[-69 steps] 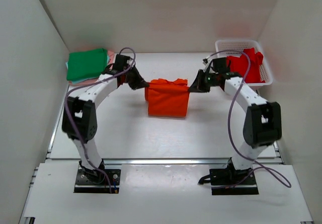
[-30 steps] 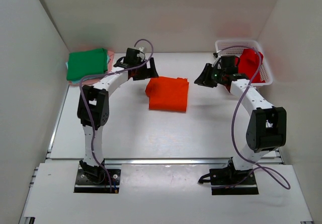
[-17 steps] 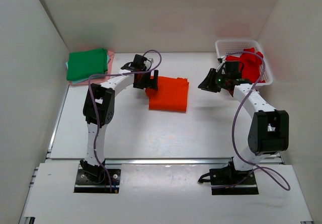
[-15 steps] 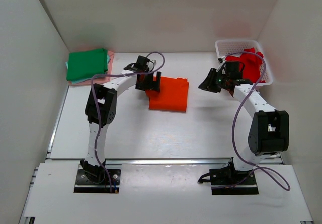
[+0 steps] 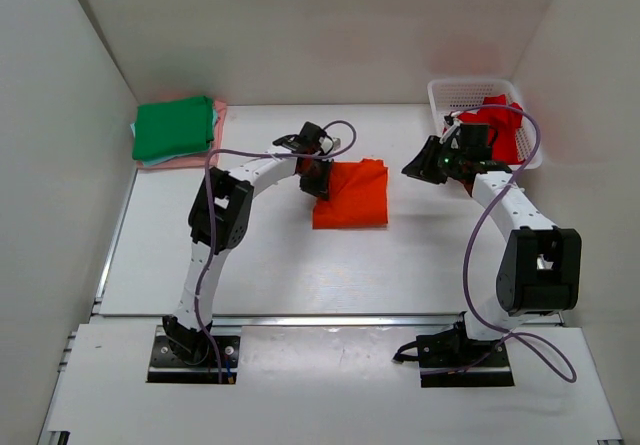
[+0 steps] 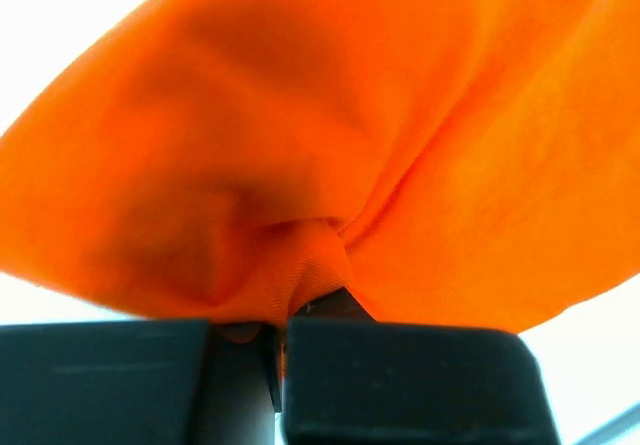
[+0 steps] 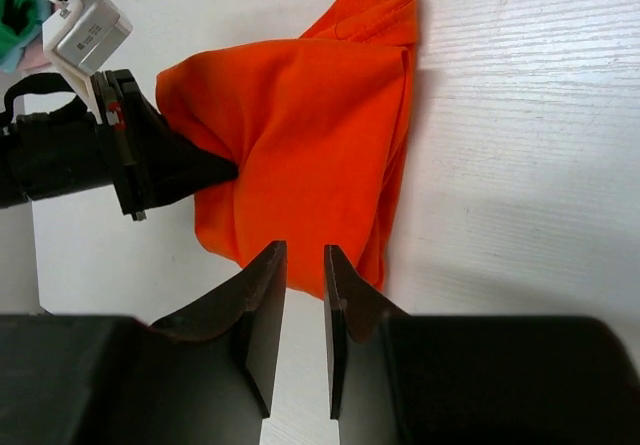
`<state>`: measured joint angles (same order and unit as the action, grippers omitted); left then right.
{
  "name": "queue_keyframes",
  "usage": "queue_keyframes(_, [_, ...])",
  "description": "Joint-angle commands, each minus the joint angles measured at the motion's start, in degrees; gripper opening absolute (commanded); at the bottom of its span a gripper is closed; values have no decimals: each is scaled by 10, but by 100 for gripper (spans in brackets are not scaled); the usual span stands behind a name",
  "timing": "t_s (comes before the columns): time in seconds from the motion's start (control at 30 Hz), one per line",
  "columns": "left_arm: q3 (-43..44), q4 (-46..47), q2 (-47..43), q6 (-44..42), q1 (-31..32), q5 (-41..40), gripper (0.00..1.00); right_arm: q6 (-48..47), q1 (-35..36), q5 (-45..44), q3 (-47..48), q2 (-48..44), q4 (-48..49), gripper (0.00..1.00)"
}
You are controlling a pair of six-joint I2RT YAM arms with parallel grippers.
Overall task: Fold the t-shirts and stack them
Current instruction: Put the neatly folded tshirt into the corner of the board with the left arm
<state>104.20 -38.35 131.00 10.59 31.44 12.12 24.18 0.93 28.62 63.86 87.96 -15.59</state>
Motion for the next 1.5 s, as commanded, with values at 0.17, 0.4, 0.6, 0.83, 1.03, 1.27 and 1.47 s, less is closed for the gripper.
queue_keyframes(0.17, [32,-73,-40,35,-92,-37,0,2,3,20,1,-19,35,17])
queue_keyframes(0.4, [175,-113,-44,12,-138,-151,0,10,8,35,37,0,31,15])
queue_keyframes(0.6, [269,-127,-1,-31,-182,-245,0,22,19,49,37,-22,21,15])
queue_keyframes(0.83, [332,-95,15,-71,-238,-330,0,51,17,80,-19,-74,18,14])
queue_keyframes(1.03, [362,-52,17,-103,-272,-330,0,56,12,102,-67,-98,2,12])
queue_keyframes(1.27, [379,13,29,-149,-293,-373,0,47,18,124,-72,-93,-41,11])
queue_keyframes(1.47, [379,23,36,-163,-309,-380,0,45,7,138,-70,-90,-70,11])
